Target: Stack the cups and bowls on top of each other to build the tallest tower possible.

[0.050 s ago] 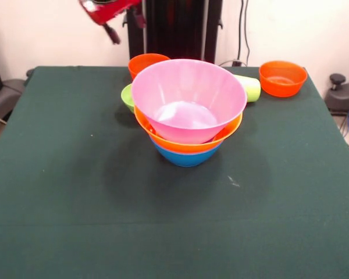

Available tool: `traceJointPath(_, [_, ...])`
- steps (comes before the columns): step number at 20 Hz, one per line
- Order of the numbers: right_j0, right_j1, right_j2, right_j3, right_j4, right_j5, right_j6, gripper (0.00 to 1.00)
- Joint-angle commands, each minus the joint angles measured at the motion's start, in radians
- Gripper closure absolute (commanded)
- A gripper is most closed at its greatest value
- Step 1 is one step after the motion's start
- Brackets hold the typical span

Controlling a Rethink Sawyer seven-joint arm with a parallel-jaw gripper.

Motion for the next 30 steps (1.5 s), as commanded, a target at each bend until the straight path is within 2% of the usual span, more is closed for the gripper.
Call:
traceJointPath(1, [0.067,0.013,-0.037,0.074,0.018,-0.105,0.098,0.0])
traceJointPath(3, [0.054,-0.007,-0.046,0.079,0.009,-0.087,0.07,0.0])
traceJointPath(8, [-0.032,-0.067,-0.055,0.1,-0.035,-0.02,-0.069,0.0])
traceJointPath(14, [-0.134,-0.127,-0.027,0.19,-0.06,-0.022,-0.168,0.0])
traceJointPath(17, [-0.154,-0.131,-0.019,0.225,-0.08,-0.051,-0.163,0.0])
traceJointPath(21, [-0.147,-0.084,-0.025,0.234,-0.139,-0.103,-0.131,0.0])
traceJointPath(26, [-0.205,-0.119,-0.017,0.366,-0.186,-0.221,-0.103,0.0])
traceJointPath(30, [-0.221,-0.14,-0.036,0.43,-0.24,-0.264,-0.072,0.0])
